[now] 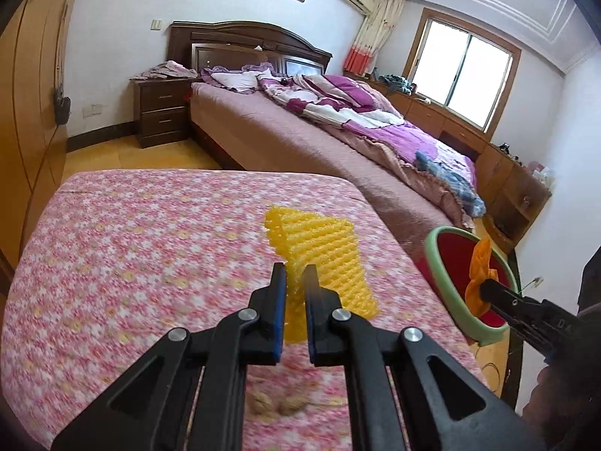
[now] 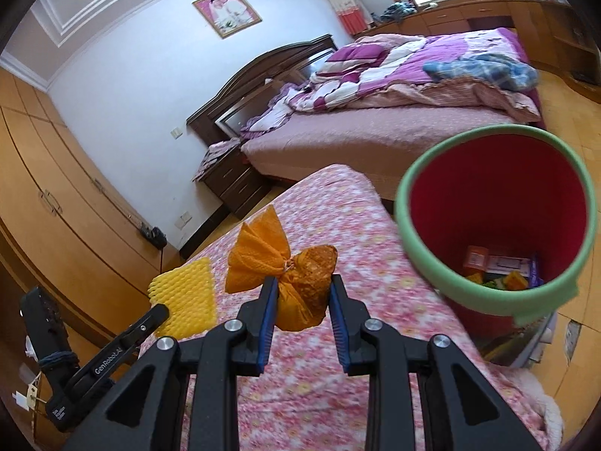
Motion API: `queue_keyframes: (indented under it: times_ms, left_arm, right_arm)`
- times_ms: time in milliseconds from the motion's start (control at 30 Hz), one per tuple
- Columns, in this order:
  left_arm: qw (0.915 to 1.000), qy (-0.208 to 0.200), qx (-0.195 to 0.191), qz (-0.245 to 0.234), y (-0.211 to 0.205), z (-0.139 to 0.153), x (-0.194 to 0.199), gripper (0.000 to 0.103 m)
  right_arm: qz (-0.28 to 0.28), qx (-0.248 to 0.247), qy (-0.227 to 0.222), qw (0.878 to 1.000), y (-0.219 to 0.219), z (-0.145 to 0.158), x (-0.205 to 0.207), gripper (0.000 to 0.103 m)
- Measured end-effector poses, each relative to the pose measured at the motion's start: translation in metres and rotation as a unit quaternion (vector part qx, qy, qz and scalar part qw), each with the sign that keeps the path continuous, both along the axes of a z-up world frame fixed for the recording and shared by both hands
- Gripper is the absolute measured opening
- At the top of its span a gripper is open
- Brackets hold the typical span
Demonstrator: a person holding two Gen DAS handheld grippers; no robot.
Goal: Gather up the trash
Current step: 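Carry the yellow foam sleeve and orange mesh bag over the red bucket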
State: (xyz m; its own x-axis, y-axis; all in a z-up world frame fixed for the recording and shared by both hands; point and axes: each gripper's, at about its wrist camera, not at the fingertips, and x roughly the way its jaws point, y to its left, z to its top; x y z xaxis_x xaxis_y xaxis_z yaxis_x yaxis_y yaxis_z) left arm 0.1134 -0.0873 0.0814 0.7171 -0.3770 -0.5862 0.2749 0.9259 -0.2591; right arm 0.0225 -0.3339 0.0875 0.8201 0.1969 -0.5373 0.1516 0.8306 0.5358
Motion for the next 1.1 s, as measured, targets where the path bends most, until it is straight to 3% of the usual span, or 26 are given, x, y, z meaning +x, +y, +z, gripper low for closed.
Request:
queue_keyframes:
  times_ms: [500, 800, 1100]
  left_arm:
    - [0.9967, 0.002, 0.005, -0.081, -0.097, 0.010, -0.012, 0.008]
    - [0.9883, 0.003, 0.025, -0.150, -0.172, 0.003, 0.003, 0.008]
    - [0.9814, 0.023, 0.038, -0.187, -0.222, -0.021, 0.022, 0.008]
  right_arm:
    - [-0.119, -0.017, -0.009, 0.993, -0.086, -0.009, -0.056, 0.030]
    - [-0.162, -0.002, 0.005, 0.987, -0.137, -0.030, -0.061, 0.031]
    - [-0.168, -0.019, 0.015, 0.985, -0.155, -0.041, -0.048, 0.031]
